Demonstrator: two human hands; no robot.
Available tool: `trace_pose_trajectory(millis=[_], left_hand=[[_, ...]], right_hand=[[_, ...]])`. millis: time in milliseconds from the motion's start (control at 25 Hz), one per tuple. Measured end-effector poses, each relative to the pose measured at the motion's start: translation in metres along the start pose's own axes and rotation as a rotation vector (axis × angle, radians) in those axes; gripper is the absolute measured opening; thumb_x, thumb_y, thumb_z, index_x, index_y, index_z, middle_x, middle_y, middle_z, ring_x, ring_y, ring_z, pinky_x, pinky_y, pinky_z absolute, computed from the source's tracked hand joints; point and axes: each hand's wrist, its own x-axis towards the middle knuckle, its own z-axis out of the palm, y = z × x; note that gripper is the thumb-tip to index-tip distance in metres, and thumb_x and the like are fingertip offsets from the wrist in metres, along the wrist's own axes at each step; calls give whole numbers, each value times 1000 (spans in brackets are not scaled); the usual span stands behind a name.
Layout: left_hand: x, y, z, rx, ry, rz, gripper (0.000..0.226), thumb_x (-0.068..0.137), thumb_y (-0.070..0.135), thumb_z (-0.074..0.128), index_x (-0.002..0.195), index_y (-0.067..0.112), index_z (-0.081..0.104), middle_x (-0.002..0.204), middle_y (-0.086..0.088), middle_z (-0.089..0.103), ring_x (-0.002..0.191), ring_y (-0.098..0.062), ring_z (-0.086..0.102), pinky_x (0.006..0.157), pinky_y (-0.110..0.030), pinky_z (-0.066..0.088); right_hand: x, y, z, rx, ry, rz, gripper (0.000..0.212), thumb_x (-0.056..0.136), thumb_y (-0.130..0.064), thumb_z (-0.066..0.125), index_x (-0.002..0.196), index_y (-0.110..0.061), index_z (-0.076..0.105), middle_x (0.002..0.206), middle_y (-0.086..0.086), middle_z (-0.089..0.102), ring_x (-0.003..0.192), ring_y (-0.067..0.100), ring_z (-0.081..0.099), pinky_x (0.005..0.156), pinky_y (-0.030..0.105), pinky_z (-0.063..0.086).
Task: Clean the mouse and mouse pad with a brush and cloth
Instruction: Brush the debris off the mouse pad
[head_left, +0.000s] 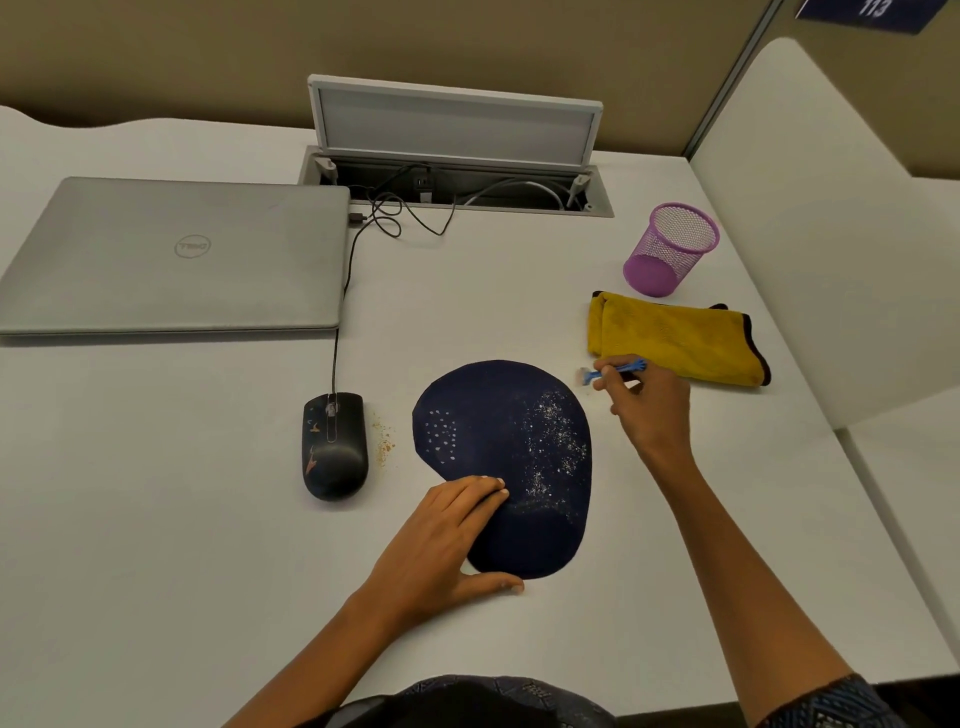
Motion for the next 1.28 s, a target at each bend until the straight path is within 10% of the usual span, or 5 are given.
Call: trace_pose_trajectory(millis=[360, 560, 800, 1040, 1280], left_hand=[[1, 1, 0, -15, -3, 4, 81, 77, 73, 44, 132, 13, 49, 135, -2, 51, 123, -19, 49, 104, -36, 34], [0, 0, 1, -40, -15, -3, 82, 77, 73, 45, 133, 13, 47, 137, -3, 49, 126, -20, 46, 105, -38, 34], [0, -1, 2, -36, -11, 2, 82, 77, 72, 45, 133, 13, 47, 137, -3, 49, 126, -19, 46, 105, -37, 34], [0, 0, 1, -18, -29, -4, 82, 77, 74, 43, 133, 14, 48, 137, -3, 49, 125, -19, 46, 104, -35, 32], [0, 0, 1, -48, -29, -7, 82, 76, 72, 47, 134, 13, 47, 138, -3, 48, 127, -20, 45, 106, -37, 33]], right_hand=[[-4, -2, 5, -76, -6, 59, 27, 92, -28, 55, 111, -12, 67, 110, 12, 70, 94, 32, 66, 89, 49, 51], [-20, -14, 16, 47, -191, -37, 18, 93, -21, 54, 101, -18, 69, 92, 6, 73, 54, 8, 58, 58, 7, 46], [-8, -1, 2, -111, 25, 156, 35, 92, -32, 54, 114, -7, 65, 113, 15, 68, 95, 33, 65, 91, 46, 50], [-19, -13, 11, -7, -178, -2, 24, 93, -28, 55, 106, -15, 69, 93, 7, 74, 55, 6, 58, 62, 7, 47], [-6, 1, -3, -114, 15, 77, 32, 92, -33, 54, 110, -10, 67, 107, 11, 71, 87, 28, 68, 88, 41, 52]])
